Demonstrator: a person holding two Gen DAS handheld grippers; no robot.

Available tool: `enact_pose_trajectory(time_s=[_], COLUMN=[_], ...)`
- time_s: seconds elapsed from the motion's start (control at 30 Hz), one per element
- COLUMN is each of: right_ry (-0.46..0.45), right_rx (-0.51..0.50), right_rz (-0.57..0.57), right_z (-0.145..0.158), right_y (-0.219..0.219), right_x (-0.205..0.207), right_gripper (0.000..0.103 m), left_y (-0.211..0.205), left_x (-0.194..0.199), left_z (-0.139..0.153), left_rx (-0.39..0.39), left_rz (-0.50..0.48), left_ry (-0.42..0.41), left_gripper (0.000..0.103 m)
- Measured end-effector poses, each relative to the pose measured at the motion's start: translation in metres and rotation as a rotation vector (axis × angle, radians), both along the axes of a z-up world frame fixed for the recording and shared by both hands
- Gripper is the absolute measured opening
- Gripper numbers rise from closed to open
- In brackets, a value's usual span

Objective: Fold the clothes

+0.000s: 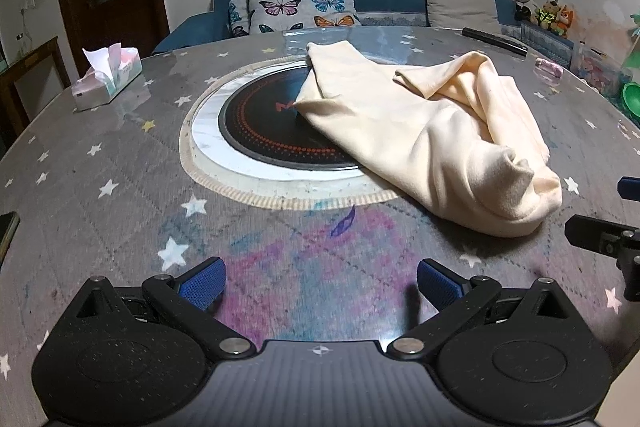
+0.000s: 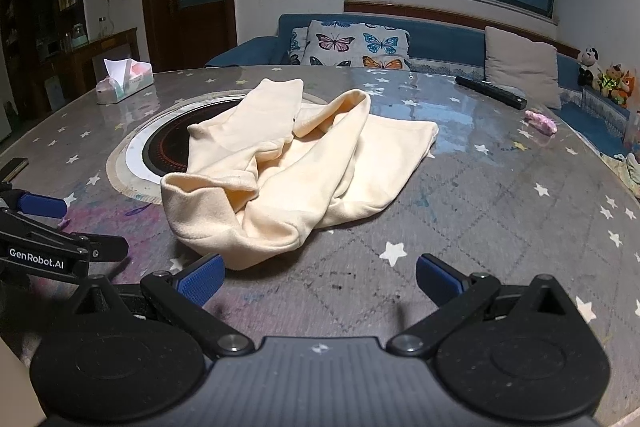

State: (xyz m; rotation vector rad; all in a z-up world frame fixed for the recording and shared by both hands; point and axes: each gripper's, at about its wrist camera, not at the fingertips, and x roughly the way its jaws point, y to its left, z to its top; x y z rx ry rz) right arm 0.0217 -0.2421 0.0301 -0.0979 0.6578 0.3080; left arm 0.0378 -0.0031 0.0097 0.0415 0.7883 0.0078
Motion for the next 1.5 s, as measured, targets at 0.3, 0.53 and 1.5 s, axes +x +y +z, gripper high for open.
enact_pose_trajectory(time_s=[0.3, 0.53, 1.5], right_ry=[-0.006, -0.014, -0.014], right_rx=[-0.007, -0.020, -0.033], right_rz=[0.002, 0.008, 0.006], right_z=[0.005, 0.012, 0.023], right_y=[-0.003, -0.003, -0.014], right_x=[0.013, 0.026, 0.079], right_gripper=[0.103, 0.102, 0.102], left_y=[-0.003, -0.004, -0.012], left_x=[0.016, 0.029, 0.067], left_z=[0.007, 0.013, 0.030], left_rx=[0.005, 0.001, 0.016], left_rz=[-0.008, -0.013, -0.033], left_ry=[-0.008, -0.013, -0.031], left_gripper=[0.103, 0.103, 0.101])
